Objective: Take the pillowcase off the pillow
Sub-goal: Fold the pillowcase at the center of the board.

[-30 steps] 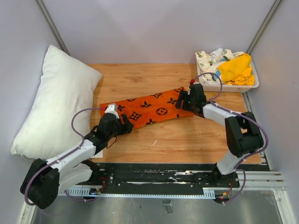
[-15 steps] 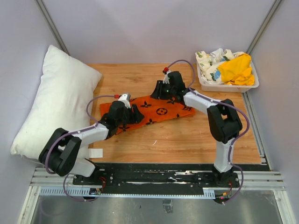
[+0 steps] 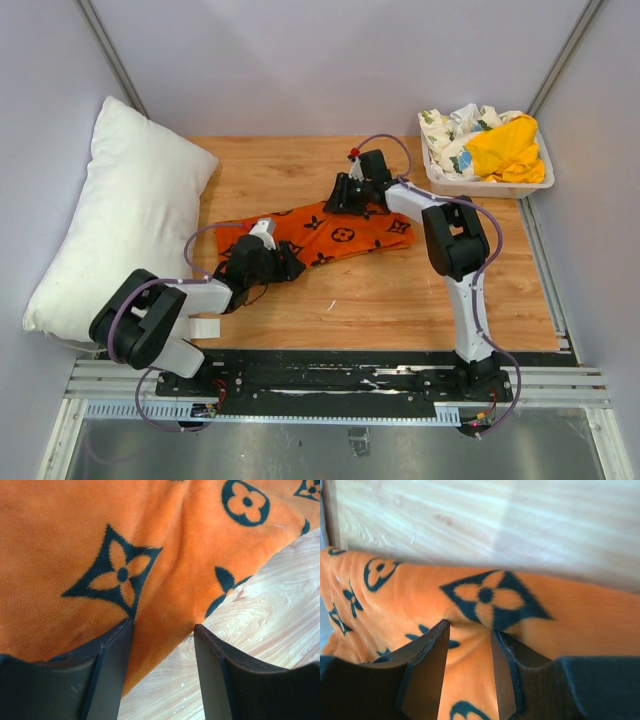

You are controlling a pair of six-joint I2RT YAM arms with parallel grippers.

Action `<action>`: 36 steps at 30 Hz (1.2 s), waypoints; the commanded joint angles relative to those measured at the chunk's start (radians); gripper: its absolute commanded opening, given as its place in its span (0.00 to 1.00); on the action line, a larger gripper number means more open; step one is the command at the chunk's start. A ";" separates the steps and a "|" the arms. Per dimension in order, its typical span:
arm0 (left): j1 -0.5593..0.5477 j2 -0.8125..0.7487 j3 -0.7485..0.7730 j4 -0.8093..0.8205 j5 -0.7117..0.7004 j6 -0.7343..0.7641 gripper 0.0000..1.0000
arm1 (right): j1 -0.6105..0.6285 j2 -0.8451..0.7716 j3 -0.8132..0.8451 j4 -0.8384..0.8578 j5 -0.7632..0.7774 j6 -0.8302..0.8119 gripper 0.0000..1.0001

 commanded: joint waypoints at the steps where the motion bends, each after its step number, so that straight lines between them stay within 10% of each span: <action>1: 0.003 0.014 -0.066 -0.021 -0.026 -0.006 0.58 | -0.140 0.057 0.085 -0.039 0.078 -0.024 0.41; 9: 0.003 -0.024 -0.029 -0.089 -0.036 0.029 0.61 | -0.224 -0.014 0.115 -0.047 0.059 -0.063 0.48; 19: 0.055 -0.160 0.310 -0.366 -0.036 0.150 0.91 | -0.169 -0.372 -0.189 0.082 0.011 -0.036 0.57; 27: 0.264 -0.118 0.155 -0.212 0.112 0.041 0.91 | -0.060 -0.331 -0.378 0.243 -0.104 0.062 0.57; 36: 0.475 -0.076 0.034 -0.156 0.147 -0.011 0.91 | -0.222 -0.278 -0.583 0.384 -0.142 0.147 0.58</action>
